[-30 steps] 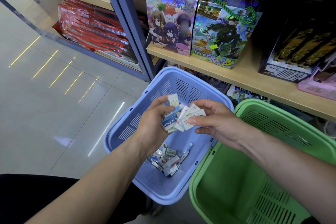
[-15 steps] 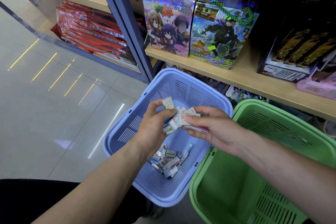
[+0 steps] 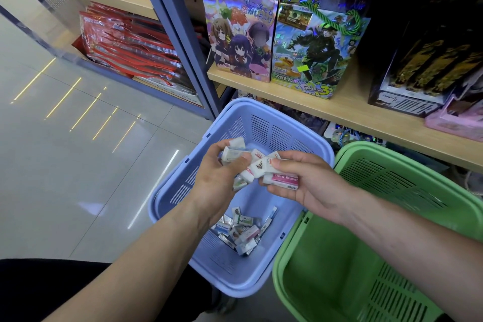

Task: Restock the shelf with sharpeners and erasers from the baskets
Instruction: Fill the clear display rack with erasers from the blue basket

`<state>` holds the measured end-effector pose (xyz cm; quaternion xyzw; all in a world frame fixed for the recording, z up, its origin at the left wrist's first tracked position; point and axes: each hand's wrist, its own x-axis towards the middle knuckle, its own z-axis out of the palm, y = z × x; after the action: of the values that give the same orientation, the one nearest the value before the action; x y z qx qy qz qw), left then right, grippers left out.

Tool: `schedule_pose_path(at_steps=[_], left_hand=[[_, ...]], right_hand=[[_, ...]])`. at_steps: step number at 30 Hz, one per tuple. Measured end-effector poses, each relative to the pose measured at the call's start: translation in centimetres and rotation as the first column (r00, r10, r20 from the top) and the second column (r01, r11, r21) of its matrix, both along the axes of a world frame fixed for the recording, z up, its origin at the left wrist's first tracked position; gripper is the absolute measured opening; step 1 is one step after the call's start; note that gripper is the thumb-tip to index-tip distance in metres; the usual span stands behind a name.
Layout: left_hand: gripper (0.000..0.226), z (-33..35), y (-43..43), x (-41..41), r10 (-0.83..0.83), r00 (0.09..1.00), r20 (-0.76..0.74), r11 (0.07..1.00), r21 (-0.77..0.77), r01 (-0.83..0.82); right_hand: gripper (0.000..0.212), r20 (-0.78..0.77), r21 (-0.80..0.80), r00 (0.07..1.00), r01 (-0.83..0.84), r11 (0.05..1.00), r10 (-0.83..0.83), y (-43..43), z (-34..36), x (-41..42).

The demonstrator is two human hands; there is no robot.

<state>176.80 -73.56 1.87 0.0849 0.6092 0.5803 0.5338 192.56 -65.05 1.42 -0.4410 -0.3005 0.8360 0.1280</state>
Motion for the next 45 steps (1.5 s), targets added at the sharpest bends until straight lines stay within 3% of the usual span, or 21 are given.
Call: schedule_pose_path(at_steps=[9,16,21,29,32,38,41,45], left_hand=[[0.02,1.2,1.1,0.4,0.019,1.0,-0.025,0.999,0.029,-0.018],[0.009,5.7,3.1,3.4,0.018,1.0,0.007,0.994,0.112,-0.019],[0.023,8.4,3.4,5.9,-0.072,0.997,0.019,0.981,0.182,0.067],[0.041,9.7,2.8,6.1,-0.219,0.971,0.101,0.963,0.18,0.198],[0.029,9.4,2.2,5.9,-0.285,0.947,0.147,0.953,0.15,0.263],[0.024,8.4,2.2,5.7,-0.254,0.924,0.287,0.967,0.081,0.241],[0.027,8.0,2.7,6.0,-0.241,0.945,0.222,0.968,-0.009,0.25],[0.018,6.8,2.9,5.8,-0.242,0.966,0.09,0.97,0.016,0.242]], right_hand=[[0.032,-0.019,0.069,0.998,-0.052,0.996,0.053,0.4,1.2,0.6],[0.032,-0.045,0.154,0.999,0.03,0.988,-0.023,1.4,5.7,2.5],[0.032,-0.048,0.2,0.997,0.065,0.978,-0.057,1.7,8.7,4.9],[0.033,-0.061,0.187,0.995,0.093,0.978,-0.083,0.5,9.7,6.7],[0.034,-0.054,0.191,0.997,0.068,0.979,-0.059,0.3,9.2,6.7],[0.035,0.029,0.295,0.999,-0.023,0.955,0.015,1.2,8.3,6.0],[0.038,0.055,0.333,0.998,-0.055,0.941,0.038,1.5,7.6,5.5],[0.039,0.047,0.352,0.999,-0.018,0.936,0.002,2.2,6.7,4.7]])
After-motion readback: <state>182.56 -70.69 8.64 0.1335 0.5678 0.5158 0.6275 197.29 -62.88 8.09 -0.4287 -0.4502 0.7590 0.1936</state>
